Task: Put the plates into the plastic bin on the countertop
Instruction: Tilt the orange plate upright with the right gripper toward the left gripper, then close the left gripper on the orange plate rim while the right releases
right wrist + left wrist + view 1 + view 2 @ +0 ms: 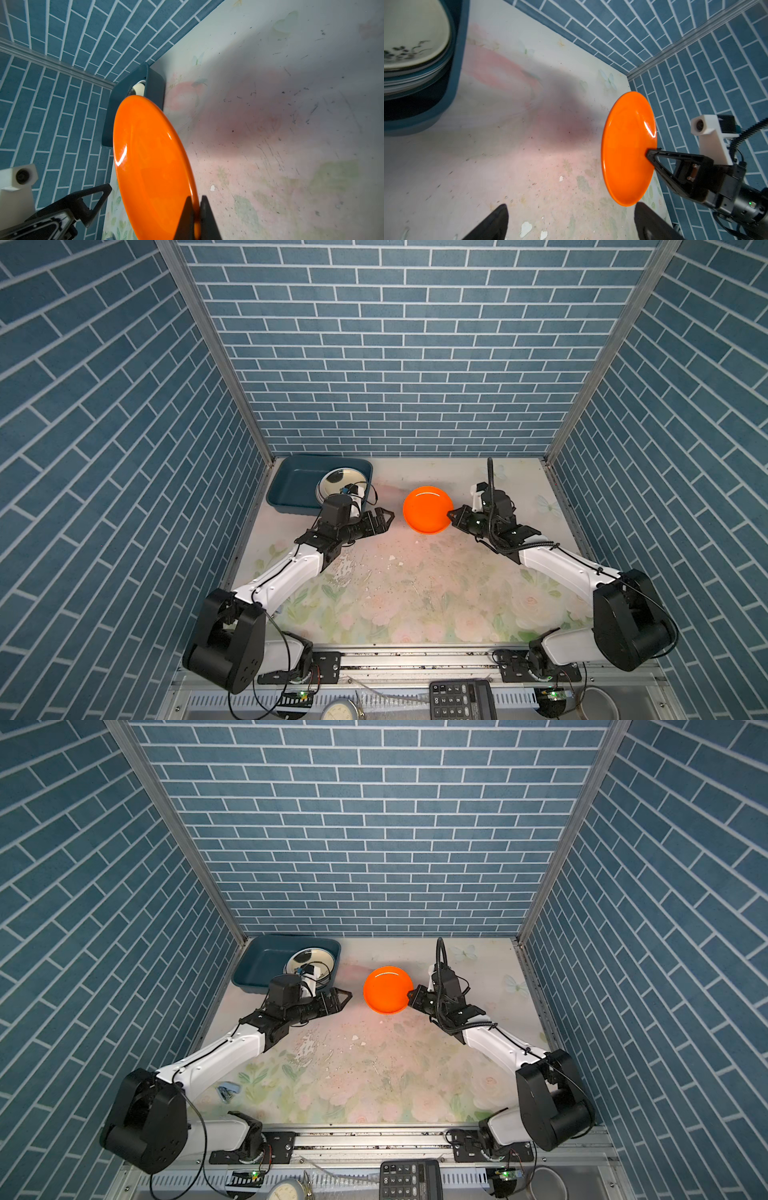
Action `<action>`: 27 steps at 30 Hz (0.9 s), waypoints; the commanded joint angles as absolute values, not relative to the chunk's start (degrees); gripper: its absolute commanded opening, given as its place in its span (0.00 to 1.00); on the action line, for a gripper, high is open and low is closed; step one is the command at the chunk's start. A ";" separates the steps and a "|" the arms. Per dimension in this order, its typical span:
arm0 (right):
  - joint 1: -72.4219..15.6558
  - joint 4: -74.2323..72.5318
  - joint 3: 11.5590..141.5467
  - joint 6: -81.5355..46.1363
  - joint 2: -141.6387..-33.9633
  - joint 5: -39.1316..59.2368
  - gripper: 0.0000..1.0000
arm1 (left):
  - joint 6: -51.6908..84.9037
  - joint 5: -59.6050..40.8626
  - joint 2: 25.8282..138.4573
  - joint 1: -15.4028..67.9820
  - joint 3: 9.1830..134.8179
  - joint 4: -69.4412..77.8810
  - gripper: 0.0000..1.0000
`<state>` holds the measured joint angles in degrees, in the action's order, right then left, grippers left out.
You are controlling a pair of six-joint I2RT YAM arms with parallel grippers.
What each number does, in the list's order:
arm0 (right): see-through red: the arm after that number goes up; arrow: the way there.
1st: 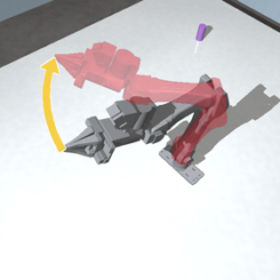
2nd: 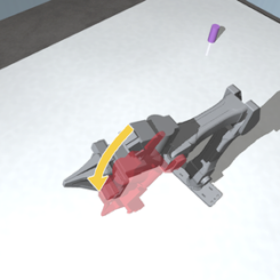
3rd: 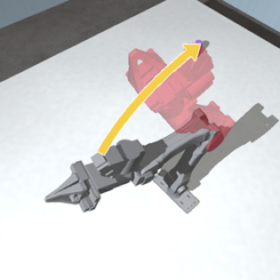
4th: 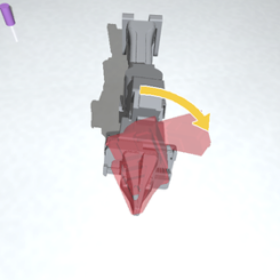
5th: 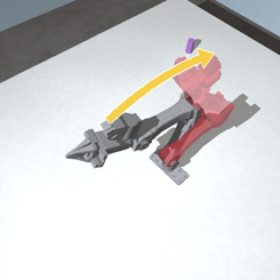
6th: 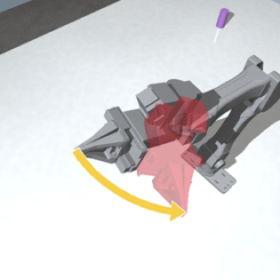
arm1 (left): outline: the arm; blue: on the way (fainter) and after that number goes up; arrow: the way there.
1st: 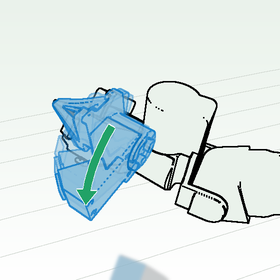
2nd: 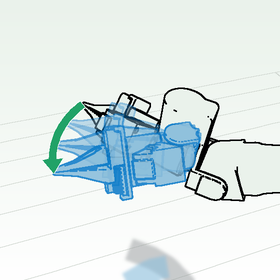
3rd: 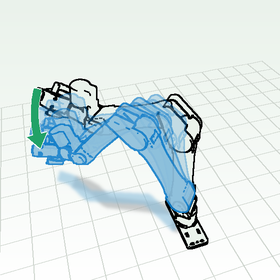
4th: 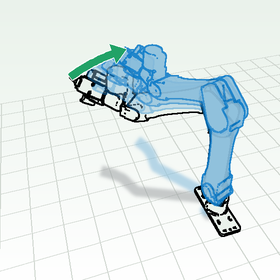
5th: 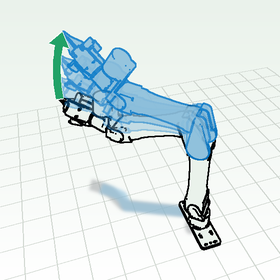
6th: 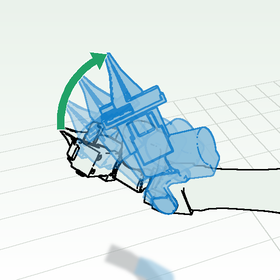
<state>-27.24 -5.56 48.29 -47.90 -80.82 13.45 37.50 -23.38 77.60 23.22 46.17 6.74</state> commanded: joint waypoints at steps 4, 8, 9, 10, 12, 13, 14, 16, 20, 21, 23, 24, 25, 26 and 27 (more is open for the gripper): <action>-25.46 -4.13 49.60 -46.08 -78.76 16.45 0.00 | 38.27 -26.47 84.42 26.72 51.38 14.22 0.88; -24.66 -4.83 49.01 -43.77 -79.01 18.41 0.00 | 40.70 -27.12 88.92 28.62 52.73 18.68 0.82; -24.40 -5.02 48.66 -43.91 -79.01 18.58 0.00 | 41.51 -27.32 89.84 28.94 53.13 19.38 0.78; -24.13 -5.91 48.12 -44.15 -78.97 19.16 0.00 | 42.37 -27.36 90.73 29.24 53.35 20.36 0.74; -23.78 -7.50 47.28 -44.64 -78.91 20.39 0.00 | 43.29 -26.92 91.87 29.90 53.31 22.64 0.67; -23.60 -8.45 46.82 -44.80 -78.80 21.09 0.00 | 43.53 -26.57 92.33 30.05 53.62 22.78 0.64; -23.34 -9.11 46.44 -45.03 -78.67 21.30 0.00 | 43.59 -26.49 92.82 30.15 54.14 22.47 0.61; -22.97 -9.49 46.07 -45.18 -78.16 21.65 0.00 | 43.66 -26.81 93.79 30.20 55.22 21.73 0.54; -22.54 -9.73 45.71 -44.91 -77.48 23.11 0.00 | 44.57 -27.79 95.26 30.18 56.02 22.72 0.30; -22.50 -10.05 45.52 -44.83 -77.39 23.49 0.00 | 44.92 -27.97 95.56 30.15 56.15 23.13 0.20; -22.35 -10.57 44.95 -44.76 -77.09 24.15 0.00 | 45.66 -28.45 96.23 30.15 56.34 24.14 0.12; -22.28 -10.87 44.74 -44.76 -76.87 24.66 0.00 | 46.01 -28.52 96.60 30.19 56.37 24.52 0.11; -22.24 -11.31 44.42 -44.53 -76.74 25.31 0.00 | 46.34 -28.39 96.91 30.15 56.34 24.73 0.06; -22.23 -11.68 44.23 -44.24 -76.66 25.84 0.00 | 46.58 -28.39 97.08 30.20 56.34 24.86 0.03; -22.19 -11.69 44.15 -44.13 -76.56 26.08 0.00 | 46.73 -28.33 97.32 30.21 56.38 24.88 0.03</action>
<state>-22.28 -8.80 44.95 -45.19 -78.08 23.00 45.78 -26.87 96.47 29.80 55.13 22.15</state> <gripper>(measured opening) 0.073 0.083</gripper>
